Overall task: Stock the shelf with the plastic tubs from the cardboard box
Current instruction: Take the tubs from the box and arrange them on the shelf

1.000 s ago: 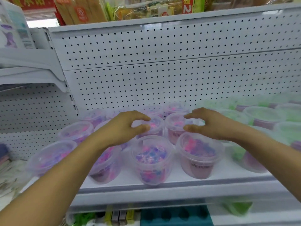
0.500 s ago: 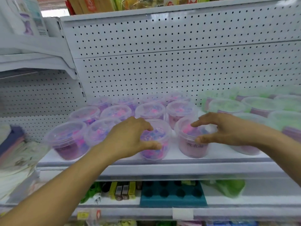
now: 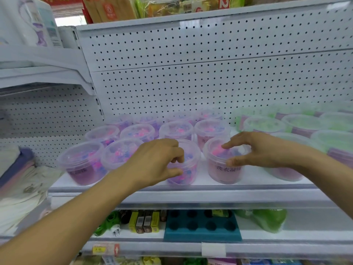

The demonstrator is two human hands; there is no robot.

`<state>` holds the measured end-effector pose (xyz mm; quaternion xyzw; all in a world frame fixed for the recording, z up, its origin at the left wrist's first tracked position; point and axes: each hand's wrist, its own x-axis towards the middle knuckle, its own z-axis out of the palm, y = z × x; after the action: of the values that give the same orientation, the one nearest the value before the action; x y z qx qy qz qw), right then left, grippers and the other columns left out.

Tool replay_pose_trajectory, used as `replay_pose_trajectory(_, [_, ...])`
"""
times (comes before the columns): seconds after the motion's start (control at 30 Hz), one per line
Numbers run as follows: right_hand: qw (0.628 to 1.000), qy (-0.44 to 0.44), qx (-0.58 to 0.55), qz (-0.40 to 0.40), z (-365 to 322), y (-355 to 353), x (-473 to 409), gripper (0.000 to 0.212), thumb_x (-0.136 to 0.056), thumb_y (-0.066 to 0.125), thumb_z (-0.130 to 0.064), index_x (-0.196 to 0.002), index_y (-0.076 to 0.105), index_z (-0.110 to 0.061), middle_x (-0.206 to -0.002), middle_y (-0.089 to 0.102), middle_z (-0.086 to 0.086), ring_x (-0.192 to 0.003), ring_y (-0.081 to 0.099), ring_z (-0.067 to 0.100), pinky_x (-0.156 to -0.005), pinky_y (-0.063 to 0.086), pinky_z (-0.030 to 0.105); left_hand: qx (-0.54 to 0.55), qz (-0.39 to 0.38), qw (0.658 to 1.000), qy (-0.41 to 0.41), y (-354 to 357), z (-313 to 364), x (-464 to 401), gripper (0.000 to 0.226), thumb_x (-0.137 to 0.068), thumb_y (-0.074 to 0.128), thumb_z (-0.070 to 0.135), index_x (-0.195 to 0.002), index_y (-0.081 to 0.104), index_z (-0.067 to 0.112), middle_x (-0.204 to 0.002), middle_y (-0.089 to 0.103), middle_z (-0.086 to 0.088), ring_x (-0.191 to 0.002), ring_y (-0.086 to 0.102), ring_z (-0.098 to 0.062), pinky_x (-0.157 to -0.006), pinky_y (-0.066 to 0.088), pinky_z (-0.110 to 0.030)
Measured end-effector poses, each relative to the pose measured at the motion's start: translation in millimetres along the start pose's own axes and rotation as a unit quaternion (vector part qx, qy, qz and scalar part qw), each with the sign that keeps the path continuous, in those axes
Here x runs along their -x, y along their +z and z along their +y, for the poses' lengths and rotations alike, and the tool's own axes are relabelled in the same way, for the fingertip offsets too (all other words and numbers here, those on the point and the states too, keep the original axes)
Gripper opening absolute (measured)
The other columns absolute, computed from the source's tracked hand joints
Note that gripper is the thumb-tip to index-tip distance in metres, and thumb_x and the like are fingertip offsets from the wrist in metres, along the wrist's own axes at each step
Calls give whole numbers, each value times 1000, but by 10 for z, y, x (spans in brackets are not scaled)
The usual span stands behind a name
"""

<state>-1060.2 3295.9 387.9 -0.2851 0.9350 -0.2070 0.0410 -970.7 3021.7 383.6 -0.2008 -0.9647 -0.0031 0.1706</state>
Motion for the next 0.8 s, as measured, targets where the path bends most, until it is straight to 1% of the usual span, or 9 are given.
replay_pose_trajectory(0.07, [1000, 1, 4, -2, -8, -8, -2, 55, -69, 71, -61, -121, 58, -46, -134, 45, -24, -125, 42, 1, -101, 33, 24, 27, -7, 1000, -11, 30, 78, -68, 24, -81, 71, 42, -95, 65, 24, -82, 52, 14, -77, 51, -9, -68, 45, -27])
replay_pose_trajectory(0.2, [1000, -1, 8, -5, -14, -17, 19, 56, -71, 70, -60, -123, 57, -45, -140, 43, -21, -128, 40, 2, -102, 32, 24, 258, 52, 962, -74, -159, -15, -137, 14, -86, 70, 22, -99, 74, 20, -93, 71, 9, -79, 59, 4, -71, 40, -8])
replay_pose_trajectory(0.27, [1000, 1, 6, -5, -9, -7, 22, 55, -72, 69, -61, -123, 56, -46, -141, 41, -21, -129, 40, 3, -105, 32, 26, 231, -16, 968, -95, -290, -224, -57, 20, -84, 70, 23, -103, 71, 31, -109, 67, 22, -89, 55, 19, -80, 36, -4])
replay_pose_trajectory(0.37, [1000, 3, 8, -1, -1, 6, 13, 55, -72, 68, -62, -123, 56, -47, -142, 41, -21, -129, 40, 4, -105, 33, 28, 98, -127, 982, -98, -269, -424, 80, 30, -76, 76, 26, -102, 67, 38, -118, 60, 26, -108, 53, 8, -95, 40, -17])
replay_pose_trajectory(0.5, [1000, -4, 8, 6, -13, 29, 32, 54, -73, 68, -61, -123, 56, -46, -142, 42, -20, -129, 41, 5, -104, 33, 27, 80, -16, 996, -30, -116, -265, 60, 6, -76, 75, 30, -80, 72, 31, -87, 69, 18, -82, 62, -2, -77, 51, -36])
replay_pose_trajectory(0.6, [1000, -9, 9, 15, -11, 44, 47, 55, -73, 67, -61, -125, 56, -45, -141, 43, -19, -129, 41, 5, -104, 33, 27, 81, 10, 997, -9, -48, -70, -27, 5, -78, 74, 31, -81, 71, 28, -78, 66, 11, -72, 60, -6, -69, 52, -36])
replay_pose_trajectory(0.67, [999, -9, 16, 28, -11, 64, 64, 58, -71, 65, -65, -125, 55, -46, -140, 45, -21, -128, 42, 5, -105, 35, 31, 139, 29, 989, -40, -8, 8, -72, 12, -79, 76, 32, -88, 71, 27, -79, 67, 9, -72, 61, -8, -70, 52, -33])
replay_pose_trajectory(0.73, [998, -10, 34, 47, -9, 109, 103, 60, -70, 59, -71, -126, 53, -47, -138, 45, -23, -127, 42, 6, -104, 38, 37, 242, 66, 965, -74, -43, -12, -66, 18, -78, 78, 30, -94, 73, 22, -84, 70, 8, -77, 63, -5, -73, 48, -18])
replay_pose_trajectory(0.8, [996, -17, 48, 68, 20, 183, 146, 63, -71, 49, -75, -128, 51, -47, -140, 44, -20, -128, 39, 8, -102, 39, 37, 257, 43, 961, -93, -92, -151, 15, 25, -75, 80, 31, -99, 72, 25, -97, 70, 15, -90, 60, 6, -79, 40, -5])
